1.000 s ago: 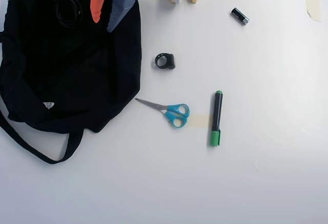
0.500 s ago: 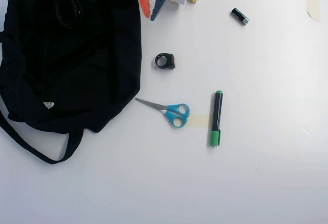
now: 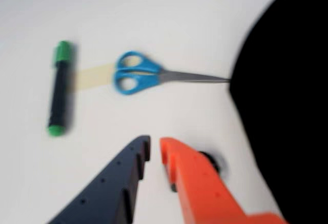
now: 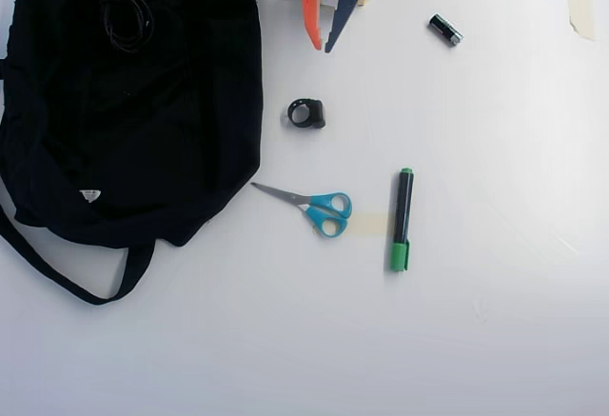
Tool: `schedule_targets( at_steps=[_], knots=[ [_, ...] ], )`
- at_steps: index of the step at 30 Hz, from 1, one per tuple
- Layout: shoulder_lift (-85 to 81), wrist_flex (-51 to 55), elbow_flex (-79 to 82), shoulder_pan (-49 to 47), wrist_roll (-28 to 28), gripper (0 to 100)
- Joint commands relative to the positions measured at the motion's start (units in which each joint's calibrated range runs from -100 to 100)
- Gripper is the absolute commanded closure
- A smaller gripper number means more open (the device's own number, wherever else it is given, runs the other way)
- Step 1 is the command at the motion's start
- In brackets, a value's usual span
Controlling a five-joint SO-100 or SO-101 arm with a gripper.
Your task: Put the cable into the black bag
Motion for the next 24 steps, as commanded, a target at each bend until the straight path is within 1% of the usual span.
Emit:
schedule_targets(
  at_steps=[1,8,11,20,24],
  knots=[
    [-6.9,-0.5,5.6,-2.3,0.3,98],
    [-17.5,1.9,16.5,-2.5,0.3,98],
    [-21.7,4.8,20.8,-2.6,0.3,98],
    [-21.9,17.5,22.3,-4.1,0.3,98],
    [-21.9,18.3,25.0,-4.1,0.1,98]
  ],
)
